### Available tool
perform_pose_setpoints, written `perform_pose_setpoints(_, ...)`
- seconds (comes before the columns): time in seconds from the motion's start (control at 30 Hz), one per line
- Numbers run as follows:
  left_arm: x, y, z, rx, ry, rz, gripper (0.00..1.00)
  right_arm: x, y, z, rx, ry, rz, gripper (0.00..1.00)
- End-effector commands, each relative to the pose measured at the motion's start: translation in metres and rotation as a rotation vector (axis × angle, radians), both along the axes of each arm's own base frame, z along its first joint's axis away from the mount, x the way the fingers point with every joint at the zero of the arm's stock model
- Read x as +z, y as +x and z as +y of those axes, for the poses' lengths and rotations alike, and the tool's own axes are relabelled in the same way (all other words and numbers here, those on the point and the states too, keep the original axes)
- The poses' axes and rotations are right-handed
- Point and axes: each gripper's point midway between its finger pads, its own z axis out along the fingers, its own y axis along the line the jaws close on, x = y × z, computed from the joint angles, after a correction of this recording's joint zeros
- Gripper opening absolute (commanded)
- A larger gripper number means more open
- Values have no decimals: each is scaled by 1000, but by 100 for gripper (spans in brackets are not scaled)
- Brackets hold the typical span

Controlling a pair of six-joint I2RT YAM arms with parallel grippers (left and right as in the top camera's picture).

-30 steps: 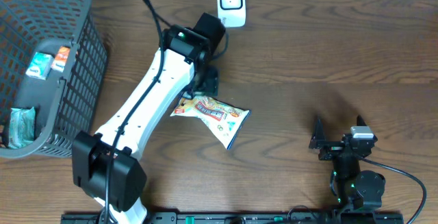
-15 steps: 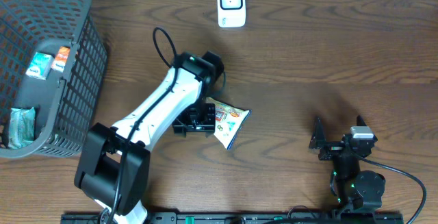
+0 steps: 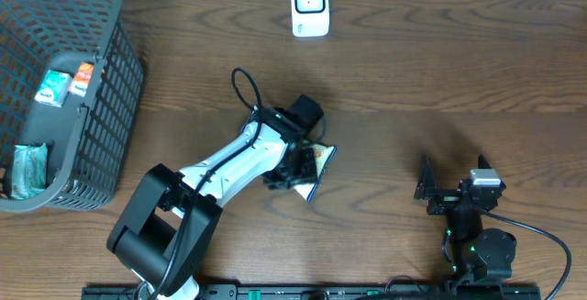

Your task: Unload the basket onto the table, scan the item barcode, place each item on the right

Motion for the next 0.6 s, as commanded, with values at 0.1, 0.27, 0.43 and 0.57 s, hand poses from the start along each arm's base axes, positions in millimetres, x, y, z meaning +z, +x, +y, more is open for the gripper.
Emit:
perform_pose_setpoints(0.1,48,94,-67,4,-308,-420,57,-1,0,-3,-13,7,-1,99)
perform_pose_setpoints(0.27,142,155,-102,-28,-560,-824,64,-1,0,-3,-13,7,-1,99)
perform_pose_setpoints(0.43,194,162,-82,-31,-579,-946,70,-1,0,-3,-13,7,-1,99)
perform_pose_setpoints(0.57,192,157,-35,-34,-421,-919,70,-1,0,-3,-13,7,-1,99)
